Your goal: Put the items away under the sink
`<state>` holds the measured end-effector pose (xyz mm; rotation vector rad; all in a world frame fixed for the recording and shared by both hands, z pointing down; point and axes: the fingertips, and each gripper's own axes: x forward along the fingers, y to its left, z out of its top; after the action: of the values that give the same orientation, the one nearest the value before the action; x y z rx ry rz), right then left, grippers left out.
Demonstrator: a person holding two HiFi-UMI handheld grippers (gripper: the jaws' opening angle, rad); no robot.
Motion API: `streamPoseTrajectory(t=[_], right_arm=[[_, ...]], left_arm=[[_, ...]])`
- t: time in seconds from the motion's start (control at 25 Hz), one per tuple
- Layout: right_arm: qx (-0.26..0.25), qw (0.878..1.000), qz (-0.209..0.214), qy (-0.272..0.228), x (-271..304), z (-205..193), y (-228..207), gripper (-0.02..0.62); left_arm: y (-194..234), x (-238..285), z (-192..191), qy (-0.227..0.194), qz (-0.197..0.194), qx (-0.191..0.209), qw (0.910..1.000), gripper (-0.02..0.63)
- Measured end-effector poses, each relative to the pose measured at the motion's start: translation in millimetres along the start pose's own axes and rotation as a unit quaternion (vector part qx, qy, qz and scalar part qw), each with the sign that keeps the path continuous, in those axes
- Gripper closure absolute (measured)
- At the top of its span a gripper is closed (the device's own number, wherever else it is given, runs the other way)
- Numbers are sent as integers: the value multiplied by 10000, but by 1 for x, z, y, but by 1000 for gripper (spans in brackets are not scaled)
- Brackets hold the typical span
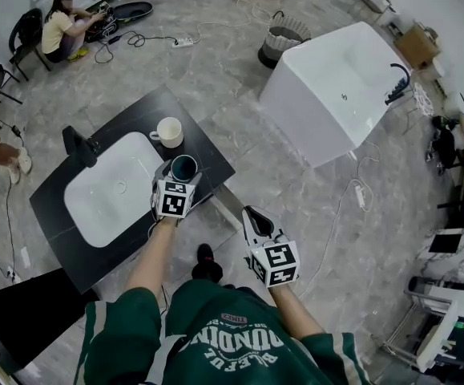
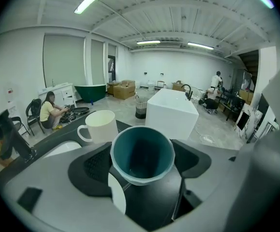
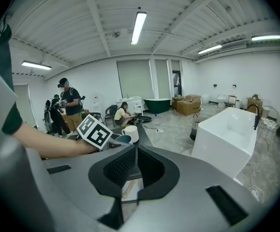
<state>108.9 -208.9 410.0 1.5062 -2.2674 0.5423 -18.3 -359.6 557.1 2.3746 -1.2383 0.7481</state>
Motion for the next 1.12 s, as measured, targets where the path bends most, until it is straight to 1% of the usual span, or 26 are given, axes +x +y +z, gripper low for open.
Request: streamPoseTrajectory(t=[0.12, 0.24, 0.44, 0.64, 0.96, 1.12], right_arm=[[44, 10000, -9, 30, -2, -6, -1, 551], [78, 10000, -13, 45, -6, -11, -1, 551], [90, 9999, 10, 56, -15, -17, 2, 551], [84, 9999, 103, 47, -25, -26, 9, 551], [0, 9995, 326, 5, -59, -40, 30, 551], [-2, 9993, 367, -42, -78, -54, 36, 551]], left_arm=[[-3, -3, -2, 79, -50, 63, 9999, 216], [-7, -8, -2, 62, -90, 149, 9998, 221], [-17, -21, -1, -84, -134, 154, 9998, 224], [-35, -47, 6, -172, -171, 109, 9996, 224], [-87, -90, 4, -442, -398, 280, 9978, 225], [-112, -111, -5, -473, -464, 310, 9973, 227]])
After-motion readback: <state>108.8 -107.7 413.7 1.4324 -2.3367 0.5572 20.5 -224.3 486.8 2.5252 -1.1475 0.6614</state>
